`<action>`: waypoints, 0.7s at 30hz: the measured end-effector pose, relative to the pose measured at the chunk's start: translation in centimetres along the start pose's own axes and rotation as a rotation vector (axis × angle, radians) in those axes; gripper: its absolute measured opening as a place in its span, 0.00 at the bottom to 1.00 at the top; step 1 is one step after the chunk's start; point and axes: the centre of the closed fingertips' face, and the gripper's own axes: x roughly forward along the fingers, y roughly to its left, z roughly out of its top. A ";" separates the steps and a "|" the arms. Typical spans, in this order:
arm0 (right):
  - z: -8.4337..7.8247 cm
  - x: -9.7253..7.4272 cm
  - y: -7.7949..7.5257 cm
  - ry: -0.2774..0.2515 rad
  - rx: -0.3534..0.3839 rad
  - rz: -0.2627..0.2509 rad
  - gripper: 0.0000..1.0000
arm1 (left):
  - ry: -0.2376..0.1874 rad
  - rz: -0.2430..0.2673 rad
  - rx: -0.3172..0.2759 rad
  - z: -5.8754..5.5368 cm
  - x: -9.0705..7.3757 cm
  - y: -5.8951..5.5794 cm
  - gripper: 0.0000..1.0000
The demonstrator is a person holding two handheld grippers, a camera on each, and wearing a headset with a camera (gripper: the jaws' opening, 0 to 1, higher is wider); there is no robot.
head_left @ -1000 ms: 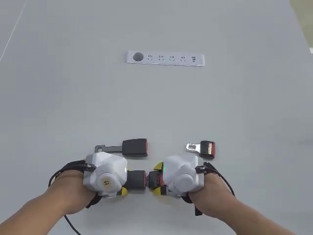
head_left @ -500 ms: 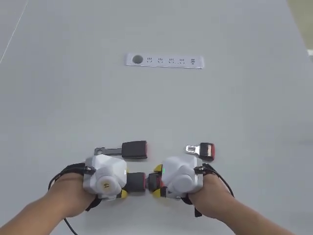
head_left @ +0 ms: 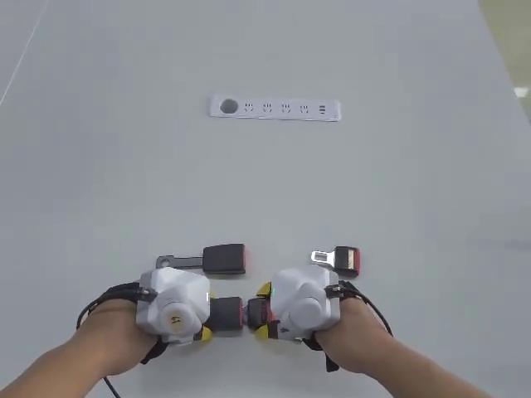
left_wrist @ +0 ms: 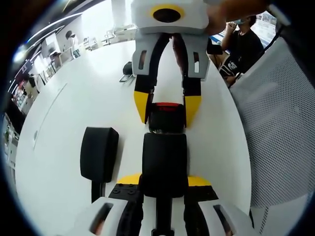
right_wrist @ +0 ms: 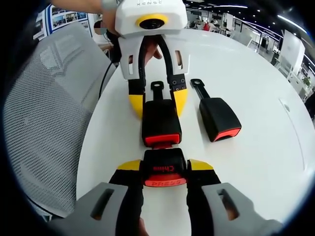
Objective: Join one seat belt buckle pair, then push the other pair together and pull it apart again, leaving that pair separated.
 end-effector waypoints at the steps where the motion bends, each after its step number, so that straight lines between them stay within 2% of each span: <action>1: 0.0 0.0 0.0 -0.003 0.001 0.001 0.32 | 0.000 0.000 0.000 0.0 0.0 0.0 0.31; 15: 0.2 -0.1 0.0 -0.001 0.006 -0.008 0.33 | 0.023 -0.001 -0.007 -0.3 0.2 0.1 0.32; 21: 0.0 0.0 0.0 0.004 0.015 -0.012 0.33 | 0.051 -0.005 0.008 -0.3 0.3 0.1 0.33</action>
